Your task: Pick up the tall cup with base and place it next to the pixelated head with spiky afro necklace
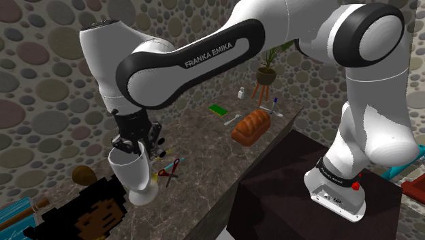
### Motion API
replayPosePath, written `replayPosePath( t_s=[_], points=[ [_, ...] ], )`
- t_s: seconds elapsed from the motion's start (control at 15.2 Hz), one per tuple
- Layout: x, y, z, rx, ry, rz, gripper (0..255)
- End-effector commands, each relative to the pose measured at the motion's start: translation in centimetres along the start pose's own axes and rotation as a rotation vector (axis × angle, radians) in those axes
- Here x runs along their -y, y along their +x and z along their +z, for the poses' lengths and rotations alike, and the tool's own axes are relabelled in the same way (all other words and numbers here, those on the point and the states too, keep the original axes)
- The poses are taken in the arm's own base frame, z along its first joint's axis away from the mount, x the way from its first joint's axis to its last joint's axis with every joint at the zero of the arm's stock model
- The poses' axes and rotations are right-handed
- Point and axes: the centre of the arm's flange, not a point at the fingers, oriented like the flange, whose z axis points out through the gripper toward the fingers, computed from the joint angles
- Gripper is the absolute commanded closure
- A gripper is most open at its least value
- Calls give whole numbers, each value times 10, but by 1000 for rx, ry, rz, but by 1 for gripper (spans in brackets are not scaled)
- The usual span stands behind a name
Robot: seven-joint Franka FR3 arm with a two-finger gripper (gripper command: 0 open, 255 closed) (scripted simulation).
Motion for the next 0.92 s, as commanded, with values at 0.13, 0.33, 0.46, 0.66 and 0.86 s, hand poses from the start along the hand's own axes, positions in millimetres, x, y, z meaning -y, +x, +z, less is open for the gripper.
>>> replayPosePath(
  t_s=[0.13, 0.33, 0.46, 0.66, 0.86],
  points=[
    [0, 1, 21, -1, 2, 0, 255],
    [0, 2, 36, -1, 2, 0, 255],
    [0, 3, 47, -1, 2, 0, 255],
    [0, 4, 63, -1, 2, 0, 255],
    [0, 5, 79, -1, 2, 0, 255]
  ],
)
